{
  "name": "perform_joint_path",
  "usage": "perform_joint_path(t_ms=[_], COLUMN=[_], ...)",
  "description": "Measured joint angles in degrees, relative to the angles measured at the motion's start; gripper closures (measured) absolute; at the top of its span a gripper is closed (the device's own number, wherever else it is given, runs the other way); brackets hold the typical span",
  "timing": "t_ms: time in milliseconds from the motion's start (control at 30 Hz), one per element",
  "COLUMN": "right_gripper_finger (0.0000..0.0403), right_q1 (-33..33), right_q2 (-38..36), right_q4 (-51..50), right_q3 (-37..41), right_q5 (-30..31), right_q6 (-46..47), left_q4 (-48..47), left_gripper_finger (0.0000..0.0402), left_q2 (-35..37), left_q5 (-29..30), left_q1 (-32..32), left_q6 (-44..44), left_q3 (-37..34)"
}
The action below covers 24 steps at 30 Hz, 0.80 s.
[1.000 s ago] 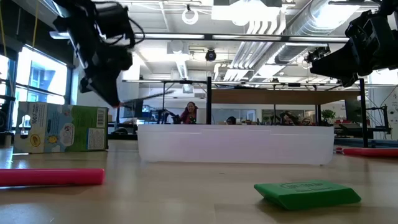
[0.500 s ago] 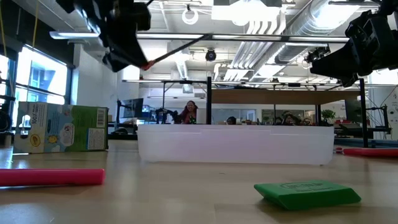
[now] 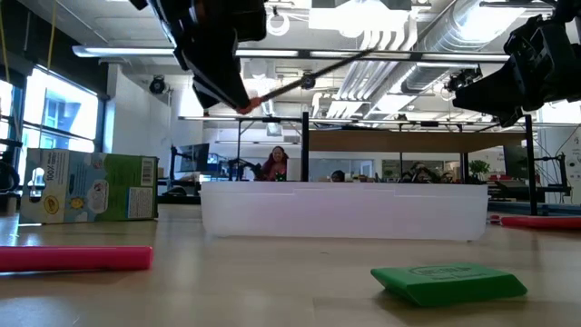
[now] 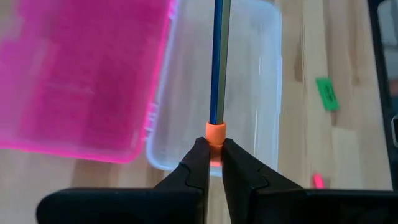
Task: Pack school essentials
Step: Put the blue pencil into the supply box
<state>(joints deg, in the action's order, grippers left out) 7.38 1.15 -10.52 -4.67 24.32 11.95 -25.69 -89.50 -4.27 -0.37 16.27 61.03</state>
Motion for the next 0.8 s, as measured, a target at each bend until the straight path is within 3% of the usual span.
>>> perform_joint_path(t_ms=[533, 800], right_gripper_finger=[0.0295, 0.0295], right_q1=[0.0, 0.0], right_q2=[0.0, 0.0], right_q4=[0.0, 0.0], right_q3=[0.0, 0.0], right_q5=[-0.1, -0.1], right_q6=[0.0, 0.0], left_q4=[-3.7, -4.6], left_gripper_finger=[0.0382, 0.0382], left_q2=[-12.9, -14.3], left_q5=[0.0, -0.3], left_q1=[-3.0, -2.3], left_q6=[0.0, 0.0], left_q3=[7.2, 7.4])
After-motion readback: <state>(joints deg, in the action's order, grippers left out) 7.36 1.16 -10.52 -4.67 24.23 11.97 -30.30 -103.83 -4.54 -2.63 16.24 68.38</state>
